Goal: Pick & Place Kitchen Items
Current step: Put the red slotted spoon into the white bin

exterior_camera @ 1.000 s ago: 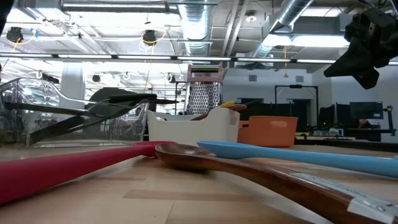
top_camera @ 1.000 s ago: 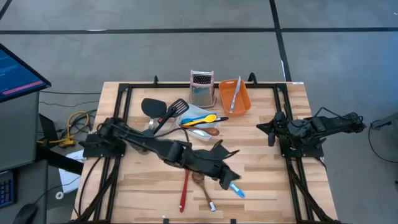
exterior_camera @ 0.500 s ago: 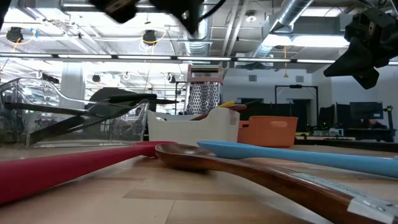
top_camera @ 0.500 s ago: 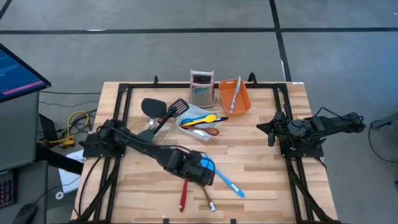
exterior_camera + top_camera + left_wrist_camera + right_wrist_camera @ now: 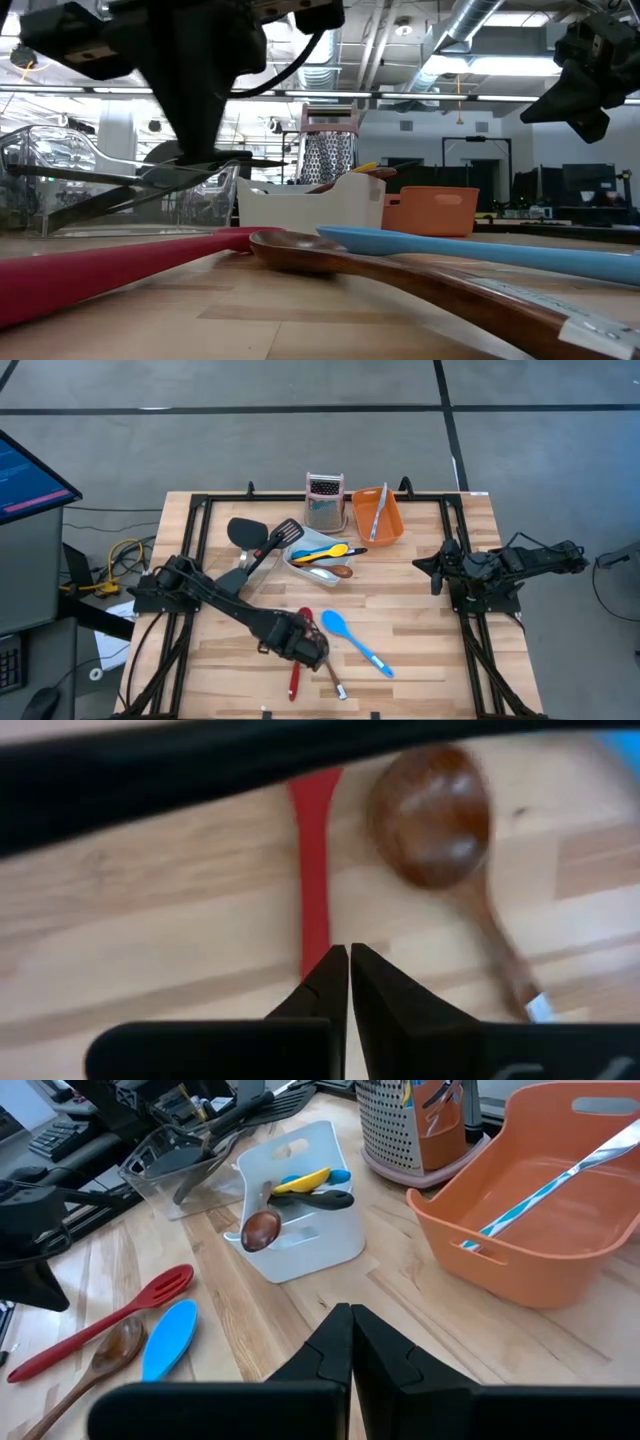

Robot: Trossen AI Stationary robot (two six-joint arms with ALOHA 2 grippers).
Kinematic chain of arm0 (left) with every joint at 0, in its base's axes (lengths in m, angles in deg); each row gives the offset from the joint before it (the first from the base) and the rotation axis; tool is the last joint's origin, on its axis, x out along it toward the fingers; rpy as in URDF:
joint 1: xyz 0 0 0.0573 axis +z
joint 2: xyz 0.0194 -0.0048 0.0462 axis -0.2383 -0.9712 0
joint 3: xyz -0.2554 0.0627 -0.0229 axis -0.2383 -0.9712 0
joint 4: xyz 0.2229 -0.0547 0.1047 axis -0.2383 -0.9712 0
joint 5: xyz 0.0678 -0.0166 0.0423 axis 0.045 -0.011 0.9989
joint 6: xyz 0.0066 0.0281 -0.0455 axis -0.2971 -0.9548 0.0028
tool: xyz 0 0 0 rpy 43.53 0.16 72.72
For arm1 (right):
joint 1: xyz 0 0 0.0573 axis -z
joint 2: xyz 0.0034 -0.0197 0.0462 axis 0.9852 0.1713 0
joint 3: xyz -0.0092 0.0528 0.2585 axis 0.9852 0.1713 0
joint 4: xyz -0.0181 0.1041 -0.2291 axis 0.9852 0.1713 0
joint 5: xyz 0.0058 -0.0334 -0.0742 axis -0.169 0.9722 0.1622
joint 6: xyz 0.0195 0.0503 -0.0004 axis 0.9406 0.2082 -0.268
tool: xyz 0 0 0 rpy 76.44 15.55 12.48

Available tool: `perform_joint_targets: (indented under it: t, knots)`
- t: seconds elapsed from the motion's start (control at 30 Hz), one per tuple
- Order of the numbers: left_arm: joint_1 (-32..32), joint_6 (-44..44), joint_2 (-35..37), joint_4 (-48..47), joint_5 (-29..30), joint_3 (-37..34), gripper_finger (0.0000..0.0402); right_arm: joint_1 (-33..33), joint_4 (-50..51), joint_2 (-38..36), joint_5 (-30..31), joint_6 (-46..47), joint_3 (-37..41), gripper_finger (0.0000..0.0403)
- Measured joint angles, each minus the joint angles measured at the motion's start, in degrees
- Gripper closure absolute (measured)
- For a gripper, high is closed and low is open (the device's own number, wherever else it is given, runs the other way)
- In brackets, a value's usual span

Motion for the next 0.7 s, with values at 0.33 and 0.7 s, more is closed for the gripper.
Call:
perform_joint_targets:
  t: [0.33,0.7]
  knots:
    - [0.26,-3.03,0.02,0.06,1.95,0.02,0.0377,0.00,0.00,0.02,0.28,0.90,0.00,0.0403]
    - [1.63,-4.24,-2.76,0.14,3.47,0.04,0.0295,0.00,0.02,0.00,0.72,0.92,0.00,0.0403]
